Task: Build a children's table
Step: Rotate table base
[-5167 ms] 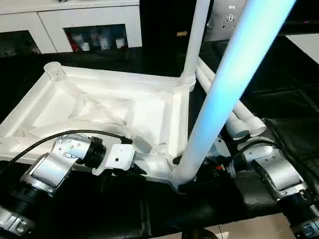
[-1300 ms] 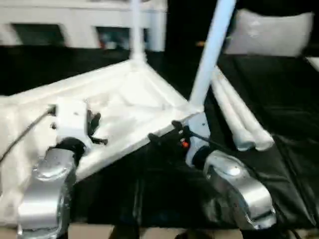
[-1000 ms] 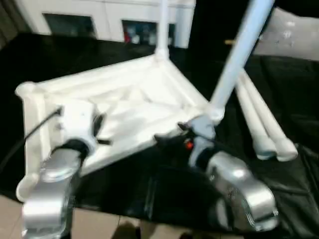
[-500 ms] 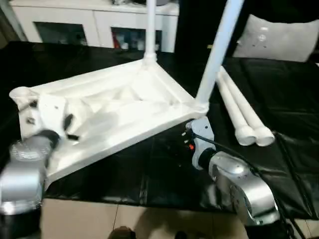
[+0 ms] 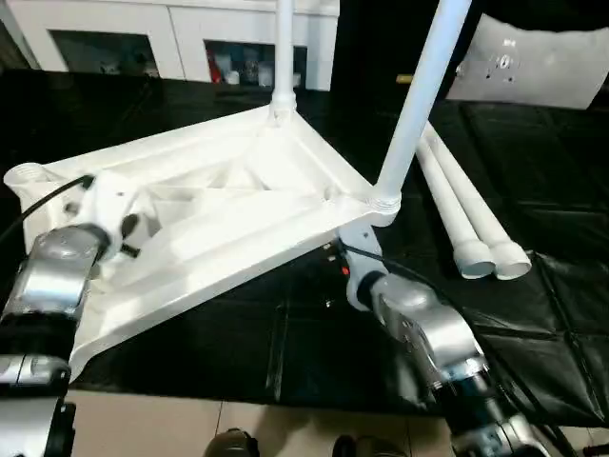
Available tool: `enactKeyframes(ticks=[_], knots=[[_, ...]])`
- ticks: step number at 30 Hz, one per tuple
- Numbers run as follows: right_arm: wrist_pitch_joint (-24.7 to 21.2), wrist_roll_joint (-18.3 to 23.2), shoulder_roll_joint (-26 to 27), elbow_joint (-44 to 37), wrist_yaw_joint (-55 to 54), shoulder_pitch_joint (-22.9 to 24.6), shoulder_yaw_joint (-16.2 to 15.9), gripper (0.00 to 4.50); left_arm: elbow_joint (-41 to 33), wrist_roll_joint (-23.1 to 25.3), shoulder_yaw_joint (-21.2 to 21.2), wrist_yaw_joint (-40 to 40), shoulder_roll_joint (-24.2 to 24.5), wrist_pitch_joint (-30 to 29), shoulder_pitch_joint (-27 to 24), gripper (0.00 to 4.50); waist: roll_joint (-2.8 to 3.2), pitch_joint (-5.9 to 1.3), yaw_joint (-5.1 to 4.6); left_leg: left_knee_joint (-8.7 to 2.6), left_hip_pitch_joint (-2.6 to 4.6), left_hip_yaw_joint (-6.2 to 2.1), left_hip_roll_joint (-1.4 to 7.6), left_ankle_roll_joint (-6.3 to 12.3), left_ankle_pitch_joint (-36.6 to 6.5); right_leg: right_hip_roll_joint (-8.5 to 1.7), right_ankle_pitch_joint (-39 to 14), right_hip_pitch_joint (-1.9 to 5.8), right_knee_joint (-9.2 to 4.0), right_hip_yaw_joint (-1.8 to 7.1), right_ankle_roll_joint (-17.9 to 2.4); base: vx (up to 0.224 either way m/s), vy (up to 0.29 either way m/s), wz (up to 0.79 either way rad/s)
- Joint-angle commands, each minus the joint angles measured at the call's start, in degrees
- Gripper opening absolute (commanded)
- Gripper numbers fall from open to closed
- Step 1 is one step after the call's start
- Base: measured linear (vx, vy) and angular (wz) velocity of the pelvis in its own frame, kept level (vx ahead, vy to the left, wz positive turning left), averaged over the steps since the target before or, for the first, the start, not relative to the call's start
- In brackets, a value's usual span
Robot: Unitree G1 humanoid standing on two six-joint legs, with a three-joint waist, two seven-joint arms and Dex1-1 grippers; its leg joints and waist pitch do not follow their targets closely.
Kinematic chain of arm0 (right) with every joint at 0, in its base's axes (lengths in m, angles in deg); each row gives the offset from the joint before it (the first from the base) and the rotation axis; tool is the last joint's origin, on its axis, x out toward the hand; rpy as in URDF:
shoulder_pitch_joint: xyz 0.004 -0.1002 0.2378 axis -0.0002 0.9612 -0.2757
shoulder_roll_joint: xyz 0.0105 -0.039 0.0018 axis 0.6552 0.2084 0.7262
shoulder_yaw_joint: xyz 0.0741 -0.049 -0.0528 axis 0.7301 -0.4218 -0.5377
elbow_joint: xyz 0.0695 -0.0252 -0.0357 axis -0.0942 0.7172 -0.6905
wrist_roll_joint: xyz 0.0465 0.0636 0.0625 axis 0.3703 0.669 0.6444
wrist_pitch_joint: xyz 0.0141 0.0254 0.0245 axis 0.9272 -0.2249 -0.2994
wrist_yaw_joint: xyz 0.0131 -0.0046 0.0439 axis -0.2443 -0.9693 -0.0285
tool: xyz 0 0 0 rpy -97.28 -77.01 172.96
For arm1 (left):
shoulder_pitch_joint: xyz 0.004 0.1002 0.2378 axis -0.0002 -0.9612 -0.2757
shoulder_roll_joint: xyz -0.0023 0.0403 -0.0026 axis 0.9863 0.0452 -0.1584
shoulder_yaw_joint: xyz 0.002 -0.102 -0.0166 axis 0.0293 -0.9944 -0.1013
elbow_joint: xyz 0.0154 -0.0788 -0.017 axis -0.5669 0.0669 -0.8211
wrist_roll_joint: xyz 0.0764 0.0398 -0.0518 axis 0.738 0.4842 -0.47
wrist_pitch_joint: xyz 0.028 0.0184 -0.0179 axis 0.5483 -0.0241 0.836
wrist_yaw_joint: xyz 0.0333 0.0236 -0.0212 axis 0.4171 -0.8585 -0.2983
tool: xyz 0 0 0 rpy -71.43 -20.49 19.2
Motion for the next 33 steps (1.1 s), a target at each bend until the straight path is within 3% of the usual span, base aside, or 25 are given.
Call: enactKeyframes(ticks=[1, 4, 6, 9, 12, 14, 18, 20, 24, 27, 29, 30, 31, 33], knots=[[0.63, -0.28, 0.13, 1.07, -0.23, -0.06, 0.48, 4.50, 1.75, 1.04, 1.79, 2.32, 0.64, -0.97, -0.87, 1.07, 1.53, -5.27, 0.11, -3.65, 0.68, -0.93, 3.63, 1.72, 0.22, -6.23, 11.72, 3.69, -1.77, 4.06, -14.70, 0.000, 0.000, 0.00], [3.43, -0.63, 0.49, 4.64, -0.22, -1.52, 0.89, 4.50, -0.27, -0.46, 4.57, 11.19, 2.00, -2.35, -1.47, 1.07, 1.43, -4.81, -0.01, -3.97, 0.46, -0.73, 3.91, 1.75, -3.25, -6.43, 6.49, 3.64, -2.18, 4.13, -14.88, 0.000, 0.000, 0.00], [4.83, -0.42, 0.85, 6.44, -0.42, -2.50, 1.62, 4.50, -3.40, -2.31, 5.25, 15.70, 2.74, -3.64, -2.32, 1.07, 1.41, -4.28, 0.02, -4.46, 0.95, -0.59, 4.43, -0.13, -9.35, -6.59, -2.80, 3.30, -2.98, 4.40, -14.30, 0.000, 0.000, 0.00], [5.95, -0.42, 0.94, 8.26, -0.30, -3.56, 2.07, 4.50, -6.91, -4.36, 6.07, 20.41, 3.69, -4.55, -3.35, 1.07, 1.50, -4.01, 0.19, -4.77, 1.50, -0.47, 4.68, -1.96, -13.91, -6.62, -9.61, 2.63, -3.40, 4.64, -13.59, 0.000, 0.000, 0.00], [7.81, -0.85, 0.85, 11.02, 0.21, -5.35, 2.39, 4.50, -16.42, -8.71, 8.67, 30.32, 6.14, -3.77, -7.06, 1.07, 1.34, -3.76, 0.10, -5.08, 1.06, -0.17, 4.72, -2.31, -13.80, -6.36, -10.85, 2.54, -3.42, 4.69, -12.95, 0.000, 0.000, 0.00], [8.65, -0.97, 0.80, 12.29, 0.33, -6.23, 2.55, 4.50, -20.54, -11.07, 9.66, 34.61, 6.82, -4.05, -8.85, 1.07, 1.38, -3.73, 0.23, -4.96, 1.45, 0.19, 4.60, -2.34, -14.11, -6.26, -11.78, 2.22, -3.60, 4.77, -12.88, 0.000, 0.000, 0.00], [10.58, -1.34, 0.60, 15.10, 0.34, -8.07, 3.38, 4.50, -27.13, -16.08, 10.46, 39.85, 5.11, -6.59, -11.38, 1.07, 1.19, -3.94, 0.06, -4.86, 1.14, 0.64, 4.53, -2.01, -11.94, -6.12, -9.93, 2.52, -3.26, 4.75, -13.02, 0.000, 0.000, 0.00], [11.21, -1.42, 0.46, 15.93, 0.37, -8.68, 3.94, 4.50, -29.24, -17.32, 11.03, 40.14, 3.53, -7.88, -11.59, 1.07, 1.53, -4.04, 0.08, -4.72, 1.14, 0.75, 4.49, -1.70, -9.95, -5.92, -7.62, 2.53, -3.02, 4.73, -13.46, 0.000, 0.000, 0.00], [12.18, -1.64, 0.26, 16.90, 0.29, -9.39, 4.77, 4.50, -30.55, -18.50, 12.40, 40.57, 0.93, -8.73, -10.78, 1.07, 1.18, -4.38, 0.06, -4.37, 0.90, 1.11, 4.27, -0.31, -7.11, -5.74, -2.82, 2.87, -2.67, 4.58, -14.27, 0.000, 0.000, 0.00], [13.05, -1.76, 0.17, 17.23, -0.47, -9.77, 5.52, 4.50, -28.45, -17.47, 13.07, 38.62, -2.29, -7.48, -8.93, 1.07, 1.00, -4.39, -0.08, -4.24, 0.85, 1.24, 4.18, 0.32, -6.37, -5.66, -2.51, 3.00, -2.75, 4.59, -14.22, 0.000, 0.000, 0.00], [13.45, -1.86, 0.09, 17.18, -0.87, -9.90, 5.83, 4.50, -25.95, -15.85, 13.12, 36.34, -3.94, -6.04, -7.61, 1.07, 1.01, -4.23, -0.01, -4.25, 0.96, 1.31, 4.12, 0.45, -7.68, -5.55, -5.26, 2.93, -3.23, 4.52, -13.65, 0.000, 0.000, 0.00], [14.26, -2.32, -0.08, 16.76, -1.43, -10.18, 6.62, 4.50, -19.65, -11.70, 12.83, 29.54, -6.85, -2.02, -4.39, 1.07, 0.80, -4.00, -0.15, -4.33, 0.88, 1.38, 3.92, 0.60, -8.80, -5.26, -7.27, 2.85, -3.74, 4.52, -12.89, 0.000, 0.000, 0.00], [14.38, -2.43, -0.27, 16.16, -1.75, -10.25, 6.99, 4.50, -16.84, -10.29, 12.53, 26.54, -7.71, -0.43, -2.90, 1.07, 0.98, -4.19, 0.02, -4.29, 1.27, 1.31, 4.09, 0.20, -9.76, -5.31, -8.38, 2.81, -3.63, 4.47, -12.53, 0.000, 0.000, 0.00], [14.49, -2.54, -0.51, 15.41, -2.13, -10.35, 7.43, 4.50, -13.63, -8.74, 12.17, 23.05, -8.62, 1.39, -1.16, 1.07, 0.98, -4.04, -0.06, -4.45, 1.09, 1.12, 4.05, -0.28, -12.30, -5.46, -12.67, 2.90, -3.97, 4.38, -11.20, 0.000, 0.000, 0.00]])
